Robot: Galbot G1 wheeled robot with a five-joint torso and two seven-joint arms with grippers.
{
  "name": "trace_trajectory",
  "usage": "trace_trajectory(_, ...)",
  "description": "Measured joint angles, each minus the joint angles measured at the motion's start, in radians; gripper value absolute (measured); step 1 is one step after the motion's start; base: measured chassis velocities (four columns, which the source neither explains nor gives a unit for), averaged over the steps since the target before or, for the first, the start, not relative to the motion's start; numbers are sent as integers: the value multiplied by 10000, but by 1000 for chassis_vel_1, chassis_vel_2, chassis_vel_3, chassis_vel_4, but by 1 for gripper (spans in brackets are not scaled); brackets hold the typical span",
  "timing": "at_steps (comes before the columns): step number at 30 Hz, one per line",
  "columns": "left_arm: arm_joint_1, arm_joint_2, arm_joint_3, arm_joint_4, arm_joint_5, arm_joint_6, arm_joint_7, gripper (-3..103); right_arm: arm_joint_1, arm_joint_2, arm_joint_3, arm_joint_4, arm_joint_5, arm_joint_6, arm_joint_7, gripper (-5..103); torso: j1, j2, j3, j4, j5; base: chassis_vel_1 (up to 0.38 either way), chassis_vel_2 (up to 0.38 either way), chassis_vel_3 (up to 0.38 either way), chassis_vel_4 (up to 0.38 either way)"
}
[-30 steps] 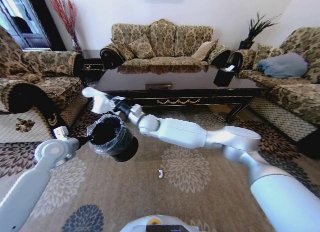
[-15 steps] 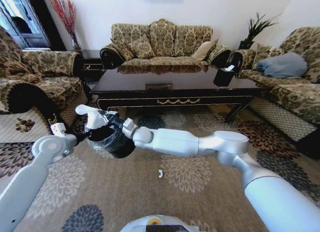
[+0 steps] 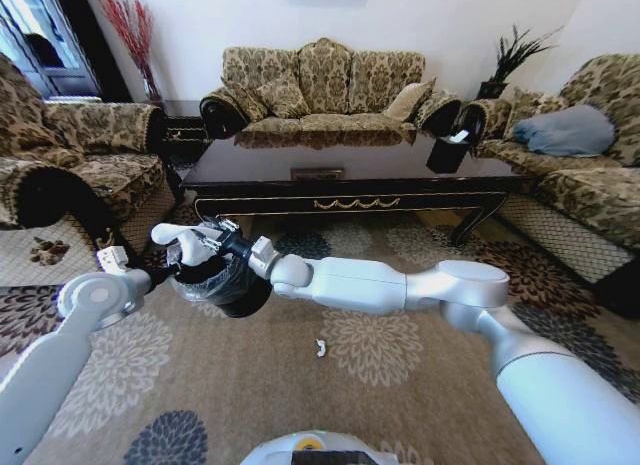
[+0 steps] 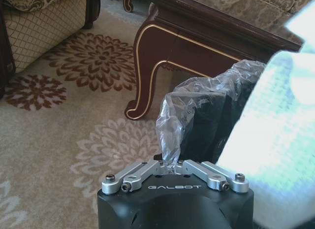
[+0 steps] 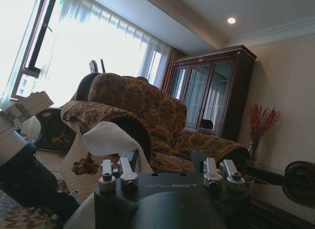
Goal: Move to the front of the table and pick up the trash from the floor, then place it into the trash bin.
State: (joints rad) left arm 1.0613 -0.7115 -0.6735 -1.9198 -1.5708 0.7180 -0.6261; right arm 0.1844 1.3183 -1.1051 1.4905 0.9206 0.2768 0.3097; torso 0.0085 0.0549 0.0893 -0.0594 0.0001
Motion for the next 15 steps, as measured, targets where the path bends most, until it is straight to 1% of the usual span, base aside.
trace_trajectory(2,6,3,-8,-26,2,0,0,3,16,-137,-47,116,-58,-61,88,72,0,-1,0,-1,0,0,0,0,0)
trace_trajectory(3,6,8,-13,-34,2,0,0,3,23,-191,-73,140,-101,-91,117,72,0,0,0,-1,0,0,0,0,0)
trace_trajectory(4,8,20,-32,-46,3,0,0,3,30,-281,-127,146,-204,-133,154,77,0,0,0,-1,0,0,0,0,0)
trace_trajectory(5,8,20,-32,-46,3,0,0,3,30,-281,-127,146,-204,-133,154,77,0,0,0,-1,0,0,0,0,0)
trace_trajectory(7,9,29,-49,-60,3,-1,0,3,31,-395,-189,138,-386,-166,178,88,0,0,0,-1,0,0,0,0,0)
trace_trajectory(8,9,29,-49,-60,3,-1,0,3,31,-395,-189,138,-386,-166,178,88,0,0,0,-1,0,0,0,0,0)
trace_trajectory(10,13,30,-52,-62,3,-1,0,3,30,-479,-226,118,-475,-219,237,97,0,0,0,0,0,0,0,0,0)
trace_trajectory(11,14,30,-53,-61,3,-2,0,3,29,-503,-231,106,-502,-238,255,99,0,-1,0,-1,0,0,0,0,0)
trace_trajectory(15,16,30,-59,-61,4,-1,0,3,47,-663,-257,18,-693,-344,308,100,0,0,0,0,0,0,0,0,0)
